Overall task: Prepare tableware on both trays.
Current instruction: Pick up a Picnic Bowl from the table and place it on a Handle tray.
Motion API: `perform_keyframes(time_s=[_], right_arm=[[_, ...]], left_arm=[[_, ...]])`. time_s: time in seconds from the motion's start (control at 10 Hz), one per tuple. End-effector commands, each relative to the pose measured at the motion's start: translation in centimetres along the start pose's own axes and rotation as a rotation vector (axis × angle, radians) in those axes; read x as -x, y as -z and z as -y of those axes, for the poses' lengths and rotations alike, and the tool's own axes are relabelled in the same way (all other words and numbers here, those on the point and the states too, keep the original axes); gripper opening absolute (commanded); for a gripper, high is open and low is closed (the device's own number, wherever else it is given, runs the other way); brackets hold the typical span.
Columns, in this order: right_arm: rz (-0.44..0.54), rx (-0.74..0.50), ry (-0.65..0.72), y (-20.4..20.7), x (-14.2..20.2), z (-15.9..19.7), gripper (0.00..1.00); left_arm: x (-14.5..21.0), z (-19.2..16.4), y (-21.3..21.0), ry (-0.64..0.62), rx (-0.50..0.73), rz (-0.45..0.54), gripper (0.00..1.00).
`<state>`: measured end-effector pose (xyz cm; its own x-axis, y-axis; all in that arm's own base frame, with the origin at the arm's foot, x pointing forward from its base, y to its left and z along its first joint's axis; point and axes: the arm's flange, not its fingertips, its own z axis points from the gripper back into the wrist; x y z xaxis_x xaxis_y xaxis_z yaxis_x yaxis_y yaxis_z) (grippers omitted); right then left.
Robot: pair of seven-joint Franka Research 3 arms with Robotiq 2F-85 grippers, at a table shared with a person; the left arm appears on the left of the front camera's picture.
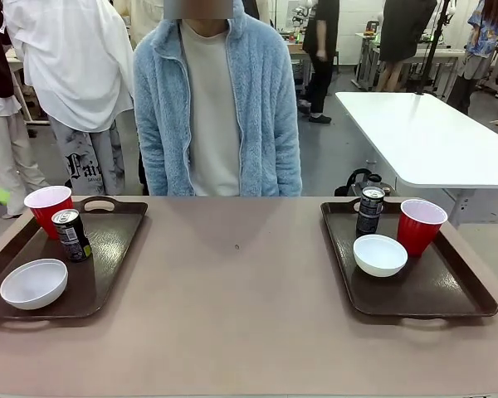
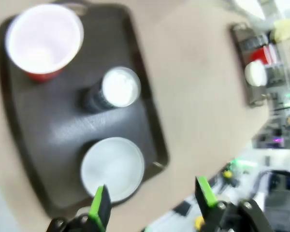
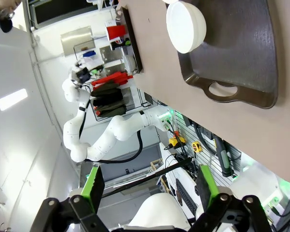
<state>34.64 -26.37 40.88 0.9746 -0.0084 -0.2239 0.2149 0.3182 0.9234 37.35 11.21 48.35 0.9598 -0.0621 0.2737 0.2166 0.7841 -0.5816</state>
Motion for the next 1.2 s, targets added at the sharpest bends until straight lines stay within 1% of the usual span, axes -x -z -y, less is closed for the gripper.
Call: perform_keyframes(time_s=[0.0, 0.1, 0.2, 0.3, 0.4, 0.5, 0.6, 0.8, 0.9, 1.1], right_arm=[[0.0, 0.001, 0.0, 0.0, 0.0, -0.1, 1.0], [0.0, 0.001, 0.0, 0.0, 0.0, -0.1, 1.0], [0.0, 0.001, 0.0, 0.0, 0.0, -0.1, 1.0], [0.0, 0.001, 0.0, 0.0, 0.0, -0.1, 1.0], [0.0, 0.001, 0.0, 0.0, 0.0, -0.1, 1.0], [0.0, 0.001, 0.0, 0.0, 0.0, -0.1, 1.0], [0.0, 0.001, 0.0, 0.0, 0.0, -0.1, 1.0], [0.0, 0.001, 0.0, 0.0, 0.0, -0.1, 1.0], [0.0, 0.001, 0.0, 0.0, 0.0, -0.1, 1.0], [0.0, 0.001, 0.0, 0.0, 0.0, -0.1, 1.0]], left_arm=[[-0.2, -2.6, -4.8, 0.003, 0.181, 0.017, 0.92], [0.0, -5.5, -6.9, -0.017, 0.325, 0.003, 0.92], [0.3, -9.0, -8.5, -0.063, 0.471, -0.021, 0.92], [0.7, -12.6, -9.5, -0.106, 0.577, -0.015, 0.92], [1.2, -15.7, -9.5, -0.137, 0.666, -0.01, 0.92], [1.5, -18.4, -9.1, -0.175, 0.712, -0.014, 0.92], [2.0, -20.4, -8.6, -0.209, 0.729, -0.017, 0.92], [1.3, -22.8, -7.1, -0.261, 0.714, -0.05, 0.92], [1.2, -23.0, -6.2, -0.294, 0.68, -0.071, 0.92], [0.4, -22.1, -5.3, -0.291, 0.629, -0.089, 0.92]])
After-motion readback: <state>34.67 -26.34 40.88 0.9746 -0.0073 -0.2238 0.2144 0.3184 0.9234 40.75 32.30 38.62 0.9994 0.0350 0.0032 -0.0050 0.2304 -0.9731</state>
